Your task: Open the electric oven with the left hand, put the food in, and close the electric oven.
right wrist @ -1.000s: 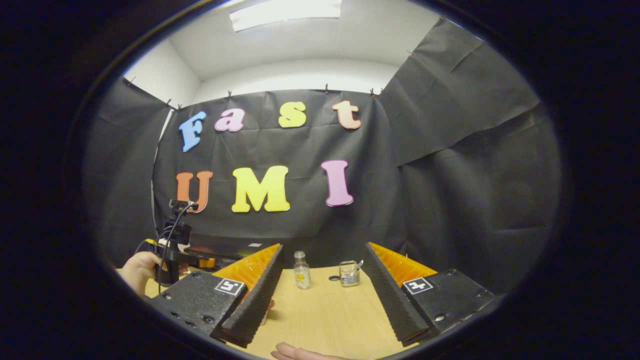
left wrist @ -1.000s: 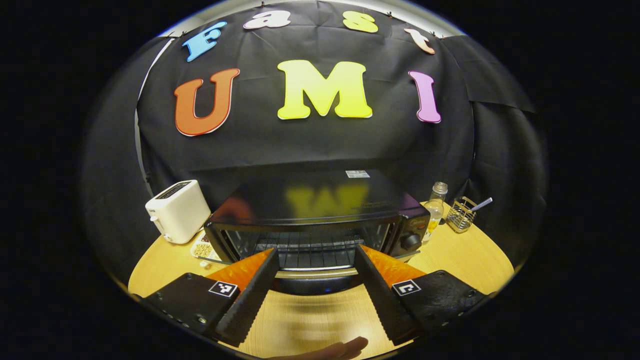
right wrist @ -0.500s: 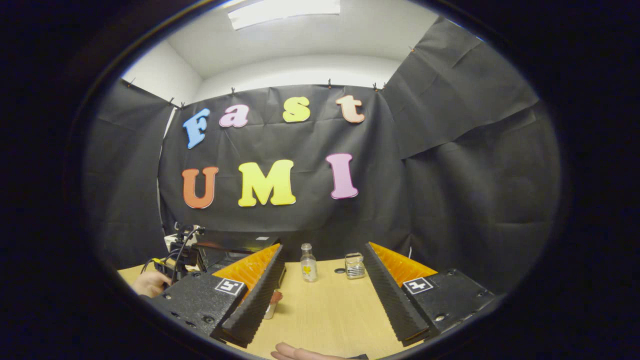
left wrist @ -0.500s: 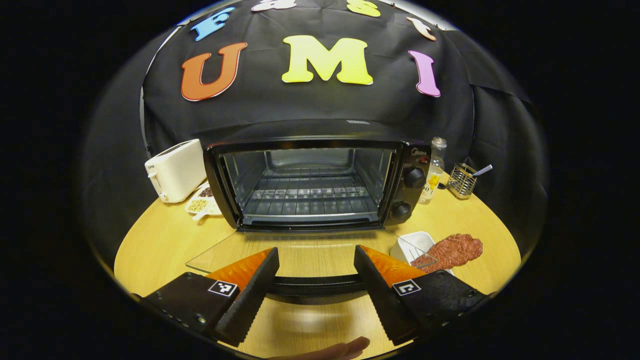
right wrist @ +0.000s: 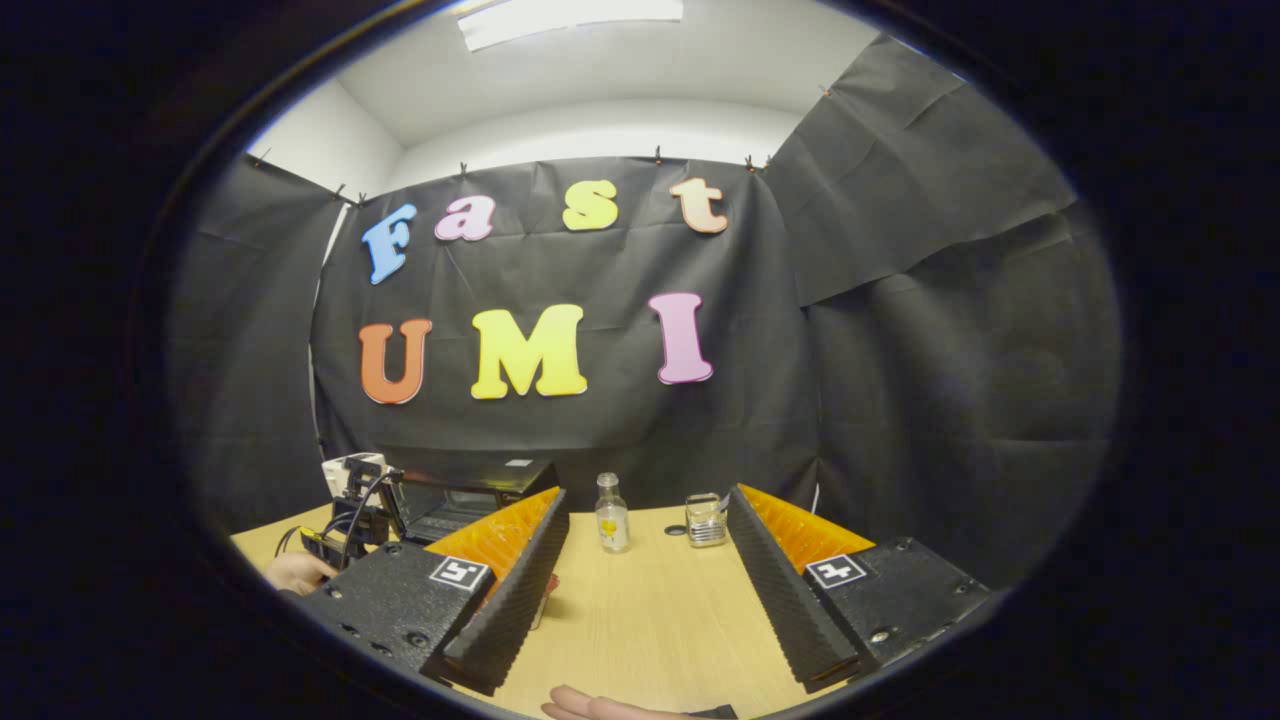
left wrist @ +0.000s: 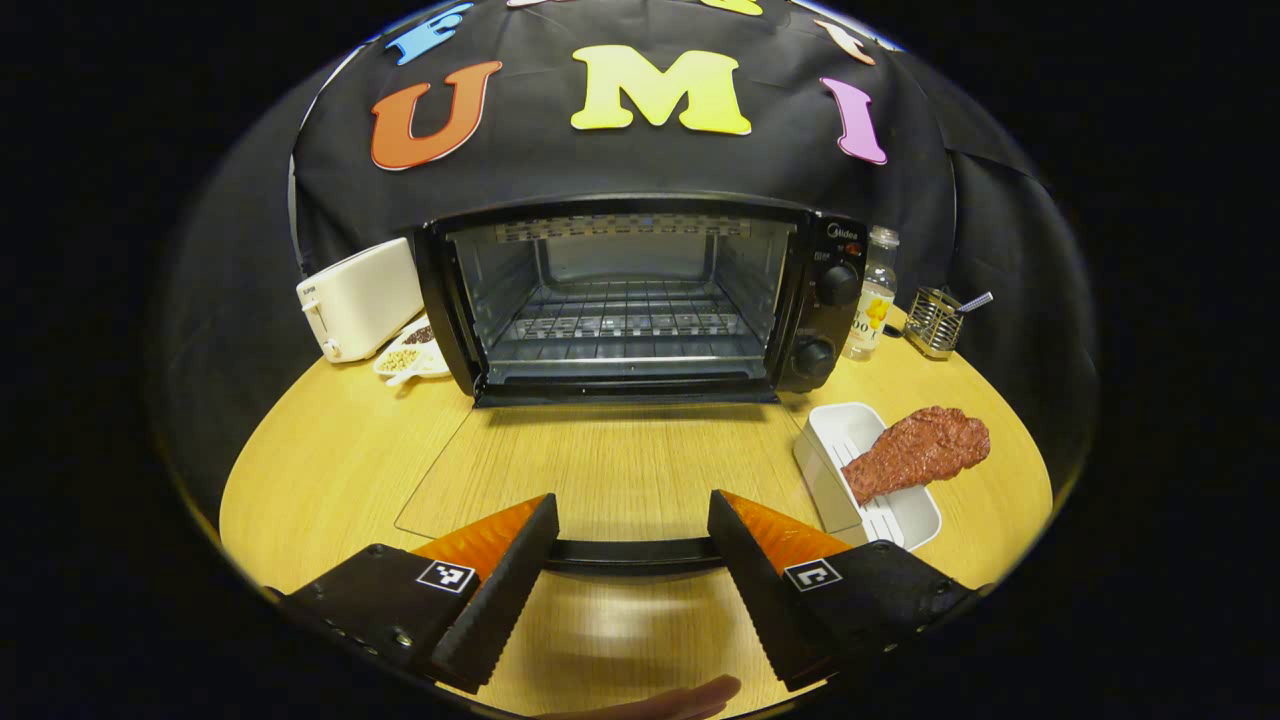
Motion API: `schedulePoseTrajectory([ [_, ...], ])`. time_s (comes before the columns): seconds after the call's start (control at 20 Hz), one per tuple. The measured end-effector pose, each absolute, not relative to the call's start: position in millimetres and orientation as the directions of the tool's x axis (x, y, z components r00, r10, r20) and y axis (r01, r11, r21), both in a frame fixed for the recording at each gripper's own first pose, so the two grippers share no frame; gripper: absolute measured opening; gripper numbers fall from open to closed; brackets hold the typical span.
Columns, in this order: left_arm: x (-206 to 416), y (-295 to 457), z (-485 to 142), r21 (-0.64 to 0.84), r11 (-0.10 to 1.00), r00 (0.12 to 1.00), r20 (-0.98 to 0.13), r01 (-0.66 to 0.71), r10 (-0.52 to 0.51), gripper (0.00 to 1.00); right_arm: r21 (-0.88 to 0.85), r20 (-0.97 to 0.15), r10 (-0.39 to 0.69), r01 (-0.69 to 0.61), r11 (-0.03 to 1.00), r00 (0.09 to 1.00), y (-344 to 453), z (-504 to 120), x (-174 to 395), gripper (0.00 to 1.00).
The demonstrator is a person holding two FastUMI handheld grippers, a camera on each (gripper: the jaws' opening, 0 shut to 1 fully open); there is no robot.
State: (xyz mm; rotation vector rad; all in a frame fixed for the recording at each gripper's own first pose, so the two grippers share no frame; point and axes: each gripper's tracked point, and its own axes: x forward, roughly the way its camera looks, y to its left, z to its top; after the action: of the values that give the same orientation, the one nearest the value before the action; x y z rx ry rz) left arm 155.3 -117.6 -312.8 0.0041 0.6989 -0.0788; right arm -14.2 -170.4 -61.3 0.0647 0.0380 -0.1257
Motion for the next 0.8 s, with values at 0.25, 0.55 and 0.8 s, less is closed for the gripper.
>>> schedulePoseTrajectory([
  [0.25, 159, -117, -318, -0.018, 0.998, 0.822, -0.566, 0.066, -0.064, 0.96, 0.062, -0.086, -0.123, 0.129, 0.990, 0.989, -171, -84, -2, 1.00],
  [0.55, 164, -114, -310, 0.011, 0.999, 0.895, -0.445, 0.032, -0.024, 0.96, 0.052, -0.159, -0.112, 0.121, 0.991, 0.981, -170, -111, 21, 1.00],
  [0.8, 154, -105, -261, 0.046, 0.999, 0.944, -0.330, 0.020, -0.004, 0.96, 0.053, -0.259, -0.039, 0.055, 0.997, 0.965, -161, -139, 59, 1.00],
])
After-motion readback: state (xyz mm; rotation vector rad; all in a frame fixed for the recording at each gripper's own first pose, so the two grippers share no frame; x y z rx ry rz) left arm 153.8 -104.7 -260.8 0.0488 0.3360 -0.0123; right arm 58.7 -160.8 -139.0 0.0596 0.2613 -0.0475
